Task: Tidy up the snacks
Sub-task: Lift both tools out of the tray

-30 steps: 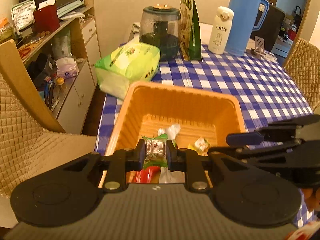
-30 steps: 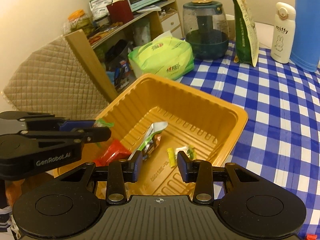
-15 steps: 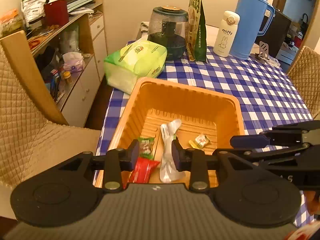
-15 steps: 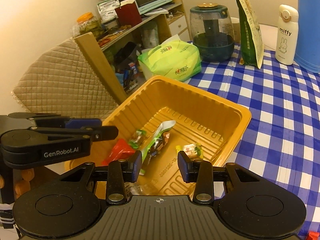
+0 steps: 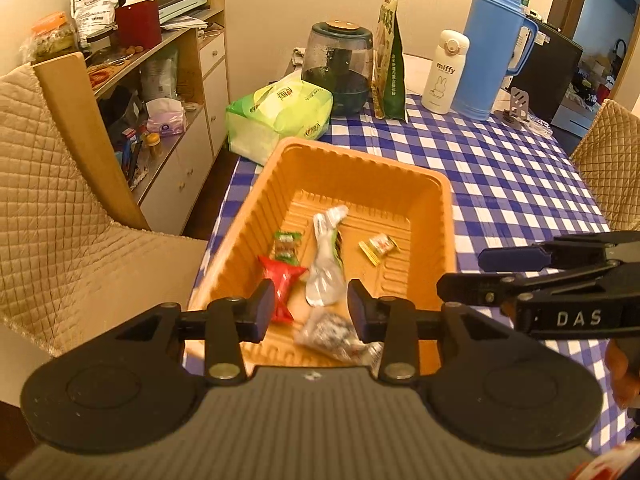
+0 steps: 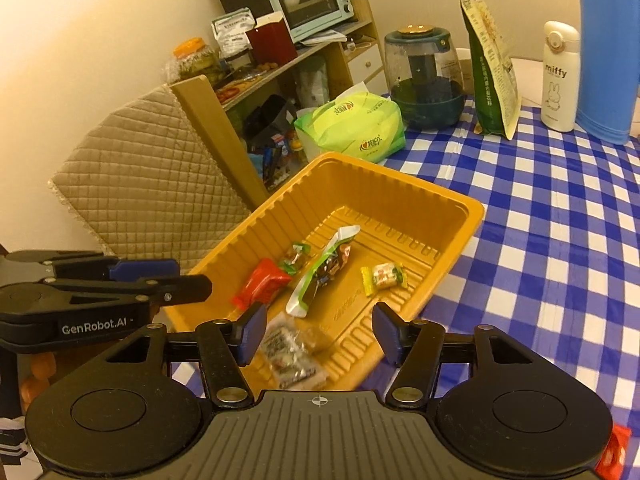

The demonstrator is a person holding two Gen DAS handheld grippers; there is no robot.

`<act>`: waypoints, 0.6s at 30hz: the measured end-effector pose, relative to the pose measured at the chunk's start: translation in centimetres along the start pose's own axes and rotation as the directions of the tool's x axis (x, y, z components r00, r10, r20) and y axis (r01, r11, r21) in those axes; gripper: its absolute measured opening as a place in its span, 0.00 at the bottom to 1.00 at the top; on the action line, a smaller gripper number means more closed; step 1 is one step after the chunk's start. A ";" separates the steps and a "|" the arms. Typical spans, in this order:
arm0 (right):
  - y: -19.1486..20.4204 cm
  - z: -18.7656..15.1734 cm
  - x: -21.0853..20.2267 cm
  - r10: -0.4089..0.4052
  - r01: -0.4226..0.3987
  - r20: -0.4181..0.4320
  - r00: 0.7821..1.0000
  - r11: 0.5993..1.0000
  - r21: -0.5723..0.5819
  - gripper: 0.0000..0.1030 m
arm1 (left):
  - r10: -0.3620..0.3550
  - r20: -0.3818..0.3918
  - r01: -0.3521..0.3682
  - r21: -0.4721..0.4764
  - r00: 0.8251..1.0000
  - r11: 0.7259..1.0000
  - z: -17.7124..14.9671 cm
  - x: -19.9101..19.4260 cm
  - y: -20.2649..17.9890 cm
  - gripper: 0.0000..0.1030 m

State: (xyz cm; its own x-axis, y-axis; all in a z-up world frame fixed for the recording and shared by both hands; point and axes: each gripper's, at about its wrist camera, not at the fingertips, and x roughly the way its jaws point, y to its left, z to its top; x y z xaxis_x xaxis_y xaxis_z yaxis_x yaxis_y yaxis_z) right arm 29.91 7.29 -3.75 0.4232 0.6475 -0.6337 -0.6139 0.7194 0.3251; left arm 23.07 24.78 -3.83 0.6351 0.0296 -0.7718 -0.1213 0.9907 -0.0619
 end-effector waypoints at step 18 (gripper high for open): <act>-0.7 -7.9 -9.6 0.022 -0.022 0.007 1.000 1.000 0.004 0.65 | 0.030 -0.008 -0.030 -0.037 1.000 0.999 -7.2 -7.0 -6.2 0.44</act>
State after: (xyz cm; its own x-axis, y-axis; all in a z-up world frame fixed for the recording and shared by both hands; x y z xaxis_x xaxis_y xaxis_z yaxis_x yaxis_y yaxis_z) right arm 21.06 -1.42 -3.42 0.4143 0.6654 -0.6210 -0.6206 0.7056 0.3421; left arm 13.87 17.50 -2.59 0.6249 0.0577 -0.7785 -0.1680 0.9838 -0.0619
